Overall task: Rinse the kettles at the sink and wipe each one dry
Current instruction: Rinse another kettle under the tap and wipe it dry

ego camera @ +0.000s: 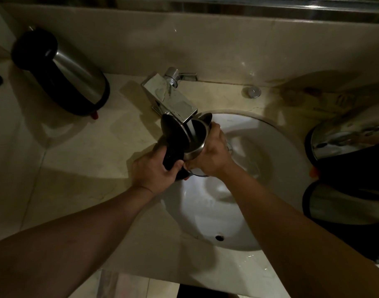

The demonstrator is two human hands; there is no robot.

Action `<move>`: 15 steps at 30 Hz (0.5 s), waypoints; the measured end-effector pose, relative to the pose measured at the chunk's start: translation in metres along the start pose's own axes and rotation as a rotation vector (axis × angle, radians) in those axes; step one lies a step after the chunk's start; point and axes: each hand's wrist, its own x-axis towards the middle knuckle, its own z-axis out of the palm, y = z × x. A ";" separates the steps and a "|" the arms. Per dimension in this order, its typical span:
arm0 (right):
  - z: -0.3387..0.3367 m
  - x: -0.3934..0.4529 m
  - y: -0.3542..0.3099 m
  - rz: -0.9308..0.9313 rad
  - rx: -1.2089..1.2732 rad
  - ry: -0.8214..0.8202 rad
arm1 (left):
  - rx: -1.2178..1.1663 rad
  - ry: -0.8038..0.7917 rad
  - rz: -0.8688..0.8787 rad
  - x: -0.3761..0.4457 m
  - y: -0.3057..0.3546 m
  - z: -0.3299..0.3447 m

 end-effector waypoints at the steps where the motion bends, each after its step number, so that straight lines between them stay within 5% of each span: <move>1: 0.000 0.000 0.000 0.003 -0.001 0.001 | 0.009 0.001 -0.004 0.000 0.000 0.000; 15: 0.000 0.002 -0.002 0.008 -0.006 -0.003 | -0.003 -0.030 -0.040 0.000 0.001 -0.001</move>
